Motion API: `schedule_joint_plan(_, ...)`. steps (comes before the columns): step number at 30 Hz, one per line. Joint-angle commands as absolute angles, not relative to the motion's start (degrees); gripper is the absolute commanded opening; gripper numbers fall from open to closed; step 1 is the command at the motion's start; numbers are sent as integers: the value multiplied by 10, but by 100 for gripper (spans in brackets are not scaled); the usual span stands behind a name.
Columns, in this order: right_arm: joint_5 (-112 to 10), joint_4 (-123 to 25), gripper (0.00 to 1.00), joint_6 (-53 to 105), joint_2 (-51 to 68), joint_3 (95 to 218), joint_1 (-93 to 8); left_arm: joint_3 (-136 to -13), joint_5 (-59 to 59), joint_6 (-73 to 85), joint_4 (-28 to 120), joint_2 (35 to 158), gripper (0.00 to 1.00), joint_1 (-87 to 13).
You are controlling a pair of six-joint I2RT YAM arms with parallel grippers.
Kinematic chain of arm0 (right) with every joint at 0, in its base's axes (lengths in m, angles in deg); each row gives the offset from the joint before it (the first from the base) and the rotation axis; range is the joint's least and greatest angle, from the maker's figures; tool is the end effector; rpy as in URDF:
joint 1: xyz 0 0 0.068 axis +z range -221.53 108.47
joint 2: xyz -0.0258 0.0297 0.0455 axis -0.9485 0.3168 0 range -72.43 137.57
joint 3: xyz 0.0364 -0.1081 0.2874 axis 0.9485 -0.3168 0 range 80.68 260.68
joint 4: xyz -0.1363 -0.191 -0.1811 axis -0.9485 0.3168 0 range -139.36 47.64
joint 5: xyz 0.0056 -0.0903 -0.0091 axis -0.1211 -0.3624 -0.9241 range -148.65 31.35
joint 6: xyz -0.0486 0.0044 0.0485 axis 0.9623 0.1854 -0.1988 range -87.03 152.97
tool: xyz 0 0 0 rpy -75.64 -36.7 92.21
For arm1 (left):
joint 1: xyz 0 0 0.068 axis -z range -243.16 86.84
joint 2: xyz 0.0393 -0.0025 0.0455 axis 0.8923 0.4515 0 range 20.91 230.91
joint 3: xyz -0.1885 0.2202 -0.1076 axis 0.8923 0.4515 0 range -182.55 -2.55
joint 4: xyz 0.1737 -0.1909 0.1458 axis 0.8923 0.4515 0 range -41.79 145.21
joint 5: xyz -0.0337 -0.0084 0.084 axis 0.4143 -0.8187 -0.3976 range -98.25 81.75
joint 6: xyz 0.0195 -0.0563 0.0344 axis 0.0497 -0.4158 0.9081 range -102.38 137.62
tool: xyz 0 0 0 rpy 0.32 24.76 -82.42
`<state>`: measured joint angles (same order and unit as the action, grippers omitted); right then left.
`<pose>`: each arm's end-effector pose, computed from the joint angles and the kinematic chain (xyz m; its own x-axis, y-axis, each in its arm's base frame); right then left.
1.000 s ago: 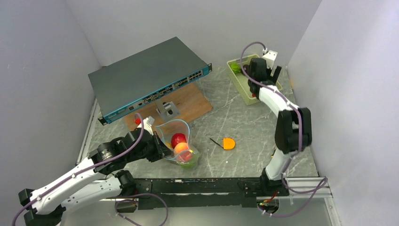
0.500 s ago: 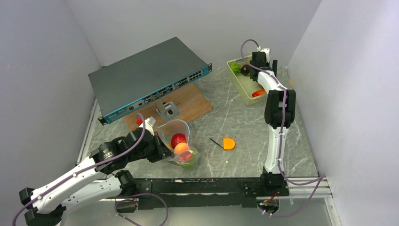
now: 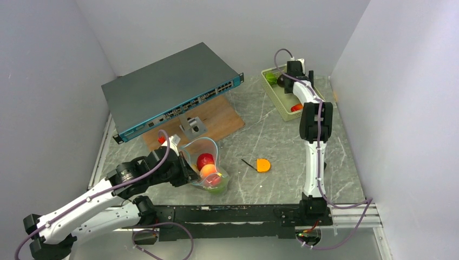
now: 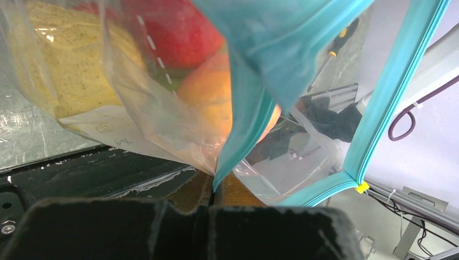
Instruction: Place the food in the zip-top bag and seal the zipper
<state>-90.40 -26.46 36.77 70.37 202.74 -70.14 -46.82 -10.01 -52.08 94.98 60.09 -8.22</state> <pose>0.6334 -0.0139 0.1683 -0.7121 -0.0736 -0.6982 0.3137 0.8563 -0.4102 0.0926 -0.1289 0.3025 -0.8875 -0.3672 -0.2783 -0.0789 0.7162 -0.6934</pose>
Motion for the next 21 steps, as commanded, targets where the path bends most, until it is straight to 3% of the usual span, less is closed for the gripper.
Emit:
schedule_joint_plan(1, -898, -267, 99, 372, 700, 2019, -712, -471, -96, -527, 941, 597, 0, -80)
schedule_joint_plan(7, -903, -264, 95, 362, 698, 1998, -727, -484, -89, -522, 944, 618, 0, -81)
schedule_joint_plan(21, -849, -247, 30, 341, 619, 2005, -718, -483, -88, -523, 932, 624, 0, -80)
